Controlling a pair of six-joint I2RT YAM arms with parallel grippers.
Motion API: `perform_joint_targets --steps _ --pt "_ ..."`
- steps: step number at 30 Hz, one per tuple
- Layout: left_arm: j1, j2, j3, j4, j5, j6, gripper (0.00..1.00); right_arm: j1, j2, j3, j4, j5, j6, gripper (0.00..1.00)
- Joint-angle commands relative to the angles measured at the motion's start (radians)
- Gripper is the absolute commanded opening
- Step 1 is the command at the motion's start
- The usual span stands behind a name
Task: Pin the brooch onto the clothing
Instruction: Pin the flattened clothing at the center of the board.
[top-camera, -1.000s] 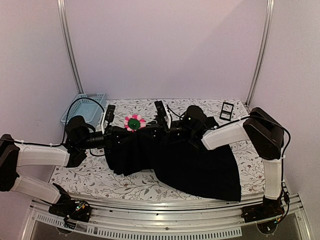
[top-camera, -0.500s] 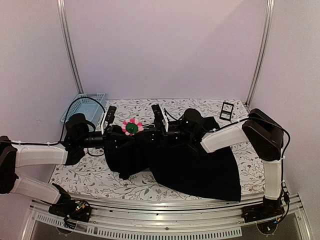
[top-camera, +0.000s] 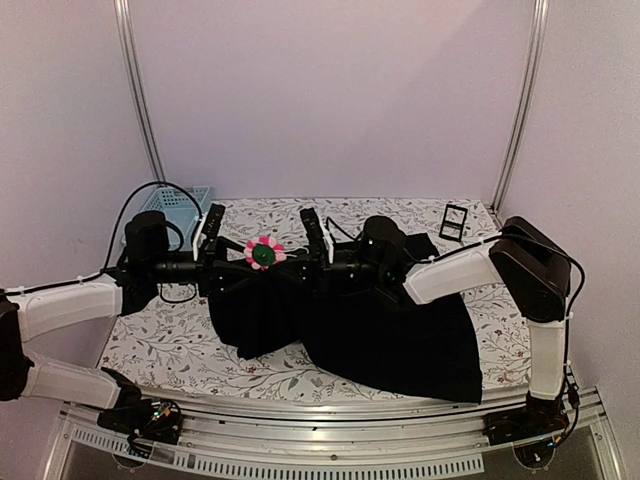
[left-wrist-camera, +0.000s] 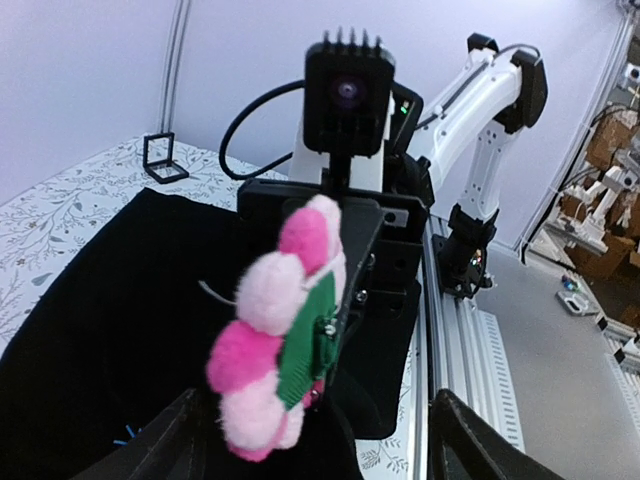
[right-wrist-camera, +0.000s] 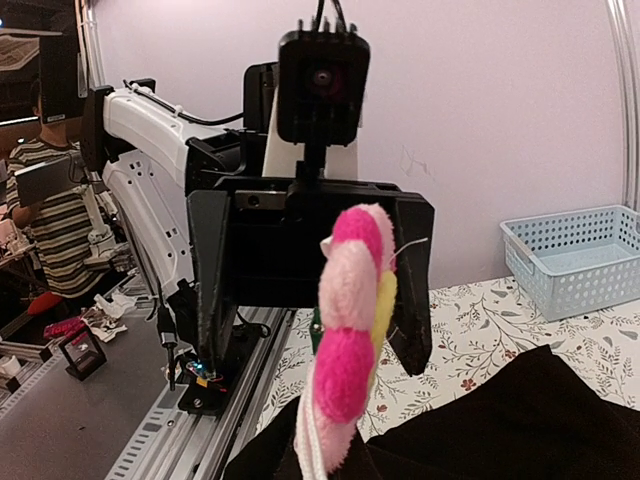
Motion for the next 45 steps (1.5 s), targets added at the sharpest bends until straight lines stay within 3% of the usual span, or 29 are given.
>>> perform_joint_targets --steps 1,3,6,13,26,35,45 --pt "-0.059 -0.049 0.022 -0.143 -0.112 0.158 0.67 0.005 -0.041 0.015 -0.039 0.049 0.025 0.0" --pt "-0.063 -0.042 0.027 -0.12 -0.161 0.136 0.52 0.005 -0.041 0.017 -0.044 0.048 0.028 0.0" --pt "-0.067 -0.036 0.03 -0.099 -0.156 0.108 0.42 0.005 -0.041 0.02 -0.056 0.051 0.028 0.0" --pt "-0.108 -0.032 0.019 -0.069 -0.194 0.069 0.36 0.009 -0.038 0.03 -0.073 0.053 0.025 0.0" --pt "-0.135 -0.019 0.011 -0.02 -0.23 0.031 0.0 0.012 -0.038 0.045 -0.089 0.044 0.022 0.0" --pt "-0.143 -0.014 -0.019 0.066 -0.207 -0.05 0.0 0.013 -0.027 0.059 -0.065 0.036 0.048 0.0" --pt "-0.144 0.021 -0.064 0.032 -0.215 -0.087 0.0 0.014 -0.017 0.048 -0.087 0.022 0.079 0.0"
